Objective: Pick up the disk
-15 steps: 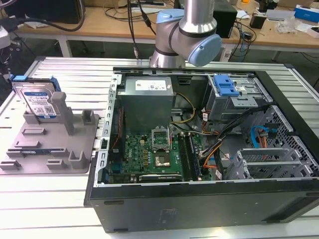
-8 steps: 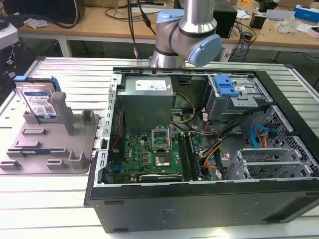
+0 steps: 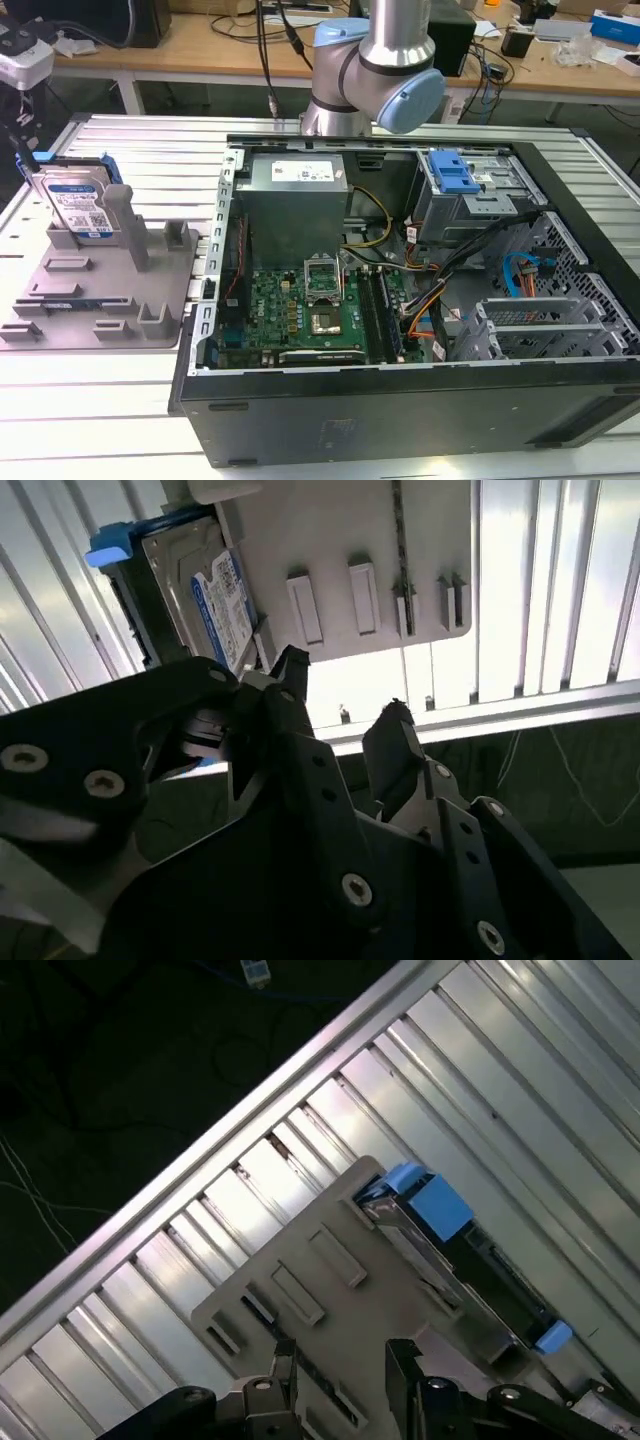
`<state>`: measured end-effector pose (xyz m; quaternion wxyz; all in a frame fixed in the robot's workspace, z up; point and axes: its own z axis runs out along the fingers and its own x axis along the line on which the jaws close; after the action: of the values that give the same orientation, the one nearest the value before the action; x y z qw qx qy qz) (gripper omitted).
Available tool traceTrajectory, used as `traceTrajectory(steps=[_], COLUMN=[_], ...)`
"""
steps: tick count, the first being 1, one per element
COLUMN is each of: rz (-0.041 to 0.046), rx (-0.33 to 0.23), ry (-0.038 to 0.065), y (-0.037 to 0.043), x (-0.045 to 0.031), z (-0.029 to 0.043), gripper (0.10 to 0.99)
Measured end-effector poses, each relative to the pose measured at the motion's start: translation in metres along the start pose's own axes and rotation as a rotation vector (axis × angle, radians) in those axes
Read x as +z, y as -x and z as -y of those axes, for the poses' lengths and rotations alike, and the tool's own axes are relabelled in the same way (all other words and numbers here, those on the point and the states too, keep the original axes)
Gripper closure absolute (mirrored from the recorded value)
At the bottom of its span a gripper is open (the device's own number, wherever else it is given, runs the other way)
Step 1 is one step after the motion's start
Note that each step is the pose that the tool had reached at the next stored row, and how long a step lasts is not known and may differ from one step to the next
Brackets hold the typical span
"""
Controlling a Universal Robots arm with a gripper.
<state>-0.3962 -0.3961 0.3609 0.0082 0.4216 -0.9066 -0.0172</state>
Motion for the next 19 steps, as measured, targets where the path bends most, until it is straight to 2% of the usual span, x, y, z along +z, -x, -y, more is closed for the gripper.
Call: traceTrajectory(steps=[1,2,7,9,12,17,19], rz=[-0.0012,-0.0020,-0.0094,-0.0108,-0.0148,-0.0191,-0.0217], rx=[-0.028,-0.050,-0.242,-0.279,-0.385,-0.498,-0.566], ry=[0.000,0.000,0.000,0.000,0.000,0.000,0.000], y=[0.0000,0.0000,0.0000,0.0000,0.0000,0.0000,0.0000], x=[0.0001,0.0002,0.0005,0.0005,0.0007,0.0010,0.0014], z=[0.0000,0.0000,0.0000,0.0000,0.0000,0.0000,0.0001], gripper=[0.596,0.529,0.529,0.529,0.529,0.529,0.529])
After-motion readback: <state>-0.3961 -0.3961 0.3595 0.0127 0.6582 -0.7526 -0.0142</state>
